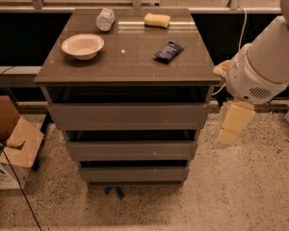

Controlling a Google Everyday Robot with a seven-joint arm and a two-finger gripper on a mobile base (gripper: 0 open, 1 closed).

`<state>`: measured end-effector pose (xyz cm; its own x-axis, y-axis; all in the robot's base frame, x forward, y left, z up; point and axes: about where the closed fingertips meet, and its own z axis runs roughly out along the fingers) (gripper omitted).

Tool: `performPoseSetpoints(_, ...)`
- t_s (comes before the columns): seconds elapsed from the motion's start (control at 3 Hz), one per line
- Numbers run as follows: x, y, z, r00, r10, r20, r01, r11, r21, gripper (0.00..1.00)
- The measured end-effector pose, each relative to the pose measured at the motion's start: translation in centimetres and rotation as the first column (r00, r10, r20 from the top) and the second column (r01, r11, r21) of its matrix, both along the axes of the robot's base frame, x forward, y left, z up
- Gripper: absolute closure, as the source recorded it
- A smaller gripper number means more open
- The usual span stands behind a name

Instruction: Open bottom drawer

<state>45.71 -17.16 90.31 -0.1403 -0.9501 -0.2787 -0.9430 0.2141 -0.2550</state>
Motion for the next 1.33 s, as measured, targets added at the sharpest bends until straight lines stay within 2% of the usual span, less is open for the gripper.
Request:
performPoseSetpoints(0.33, 0.5, 0.4, -1.4, 1.0000, 0.007, 0.000, -0.007, 1.000, 0.022, 0.00)
performPoseSetpoints(0.67, 1.7, 1.1, -4.7, 0.9997, 0.009, -0.021, -0.008, 0.999, 0.053, 0.00)
performPoseSetpoints(1.0, 1.7, 1.1, -4.8, 0.9997, 0.008, -0.021, -0.007, 0.999, 0.053, 0.00)
performPoseSetpoints(1.33, 2.0, 2.3, -6.6, 0.9997, -0.002, -0.025, 0.003, 0.998, 0.066, 0.00)
